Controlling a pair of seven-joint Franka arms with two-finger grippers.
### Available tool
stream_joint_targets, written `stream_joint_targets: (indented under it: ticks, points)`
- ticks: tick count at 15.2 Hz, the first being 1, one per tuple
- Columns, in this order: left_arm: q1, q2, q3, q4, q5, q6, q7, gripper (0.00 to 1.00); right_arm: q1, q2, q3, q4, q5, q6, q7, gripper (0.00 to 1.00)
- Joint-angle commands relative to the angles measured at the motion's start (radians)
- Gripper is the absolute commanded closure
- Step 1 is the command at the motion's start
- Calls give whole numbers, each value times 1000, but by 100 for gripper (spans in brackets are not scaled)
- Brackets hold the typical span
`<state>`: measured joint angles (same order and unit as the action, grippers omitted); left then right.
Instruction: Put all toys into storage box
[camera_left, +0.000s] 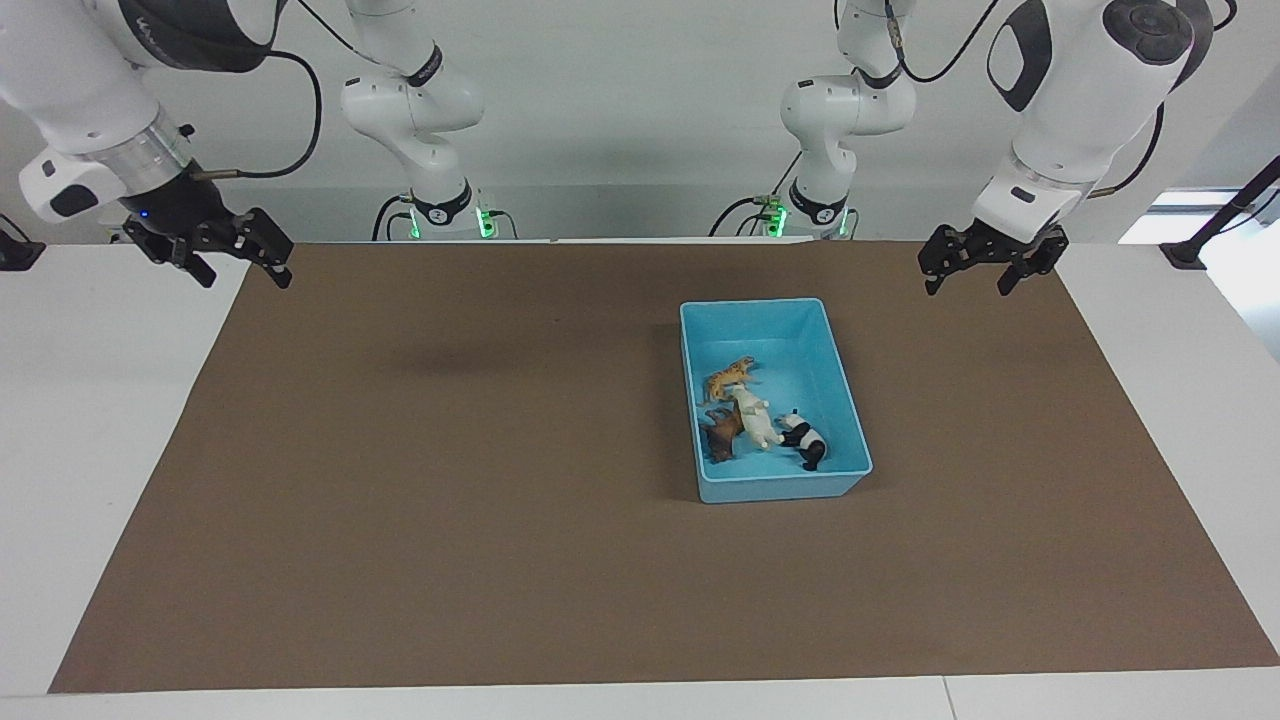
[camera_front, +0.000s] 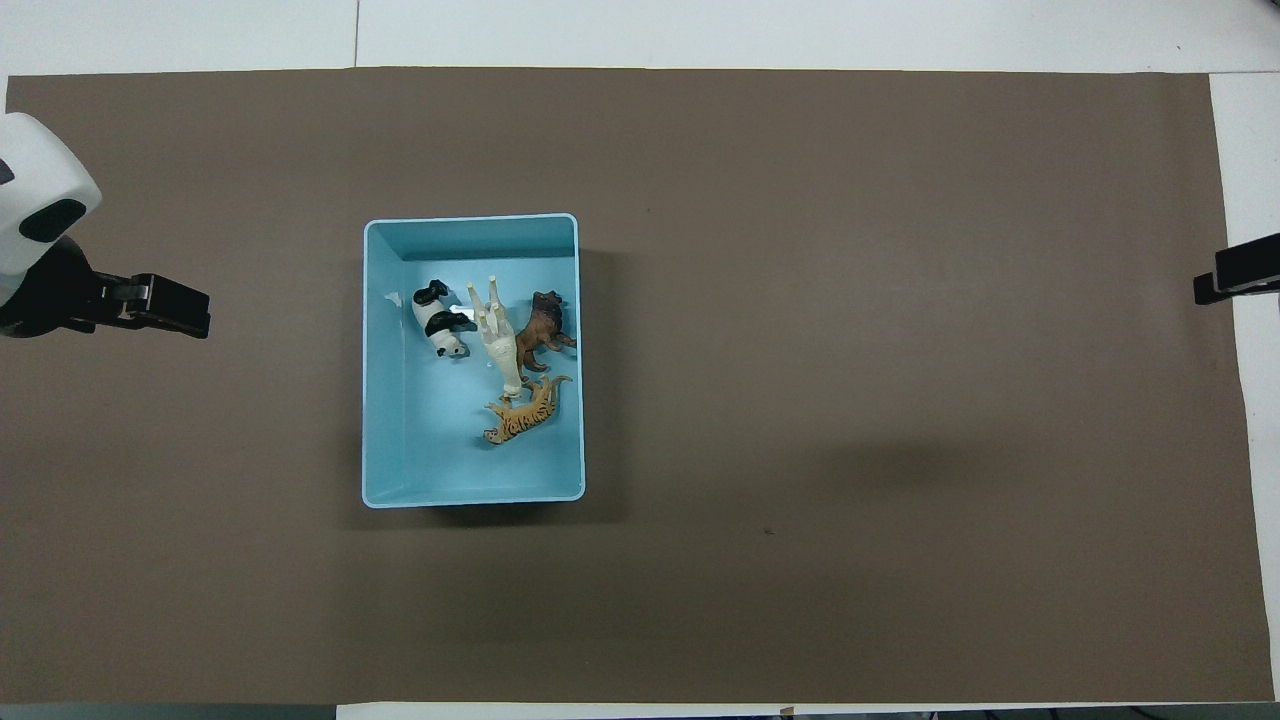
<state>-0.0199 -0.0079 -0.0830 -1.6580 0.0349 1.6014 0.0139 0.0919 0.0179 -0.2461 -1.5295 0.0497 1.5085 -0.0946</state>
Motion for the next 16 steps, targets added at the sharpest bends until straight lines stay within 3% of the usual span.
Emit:
stream_joint_targets:
  ticks: [1,16]
  points:
    - [8,-26,12,-28,-9,-6,3,0,-170,-29,184,-37,-42,5,-74,0]
    - [6,-26,12,-28,-9,-4,3,0,-181,-19,217,-17,-76,-39,-4,0]
